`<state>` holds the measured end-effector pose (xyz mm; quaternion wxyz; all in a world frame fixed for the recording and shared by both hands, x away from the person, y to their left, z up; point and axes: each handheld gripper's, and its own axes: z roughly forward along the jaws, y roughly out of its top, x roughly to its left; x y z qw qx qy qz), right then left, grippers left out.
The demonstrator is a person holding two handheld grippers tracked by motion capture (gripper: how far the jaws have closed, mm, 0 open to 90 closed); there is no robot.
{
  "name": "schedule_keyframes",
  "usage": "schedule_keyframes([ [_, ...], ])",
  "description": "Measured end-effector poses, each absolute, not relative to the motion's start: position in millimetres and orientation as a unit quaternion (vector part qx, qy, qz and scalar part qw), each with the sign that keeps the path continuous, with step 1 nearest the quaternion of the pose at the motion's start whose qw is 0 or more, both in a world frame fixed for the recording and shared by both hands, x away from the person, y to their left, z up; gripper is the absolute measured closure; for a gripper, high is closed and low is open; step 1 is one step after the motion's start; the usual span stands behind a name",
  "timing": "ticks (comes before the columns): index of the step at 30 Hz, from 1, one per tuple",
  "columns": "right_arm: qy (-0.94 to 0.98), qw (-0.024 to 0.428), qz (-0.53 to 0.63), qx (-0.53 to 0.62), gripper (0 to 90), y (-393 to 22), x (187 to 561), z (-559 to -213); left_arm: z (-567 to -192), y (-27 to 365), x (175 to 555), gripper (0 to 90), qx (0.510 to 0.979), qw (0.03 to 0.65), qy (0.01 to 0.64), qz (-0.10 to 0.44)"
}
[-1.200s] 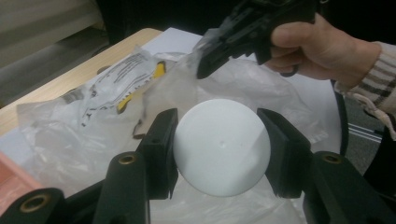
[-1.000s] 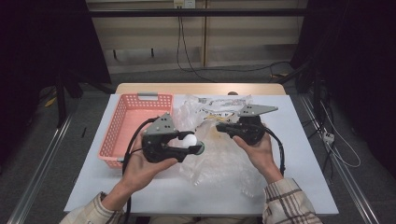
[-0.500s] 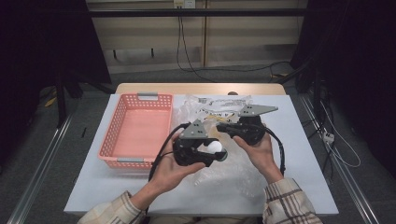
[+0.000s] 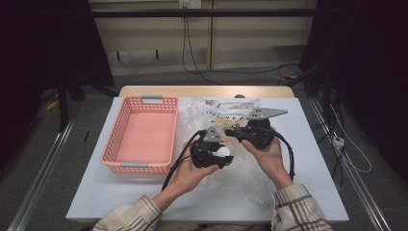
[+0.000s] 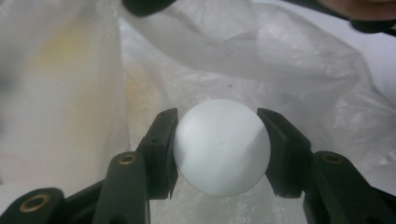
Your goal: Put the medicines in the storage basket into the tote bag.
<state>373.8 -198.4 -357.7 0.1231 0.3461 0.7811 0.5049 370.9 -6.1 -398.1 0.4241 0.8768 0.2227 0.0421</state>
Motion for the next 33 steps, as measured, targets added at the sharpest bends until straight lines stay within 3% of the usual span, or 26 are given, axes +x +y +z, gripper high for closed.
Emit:
schedule_keyframes([
  [23, 0.789, 0.107, 0.487, 0.359, 90.0, -200.7, 373.8, -372.6, -436.8, -25.9, 383.3, 49.8, 0.889, 0.382, 0.247, 0.051],
  [33, 0.786, 0.107, 0.489, 0.362, 90.0, -202.9, 374.7, -373.2, -425.3, -13.5, 378.5, 31.6, 0.887, 0.395, 0.235, 0.045],
])
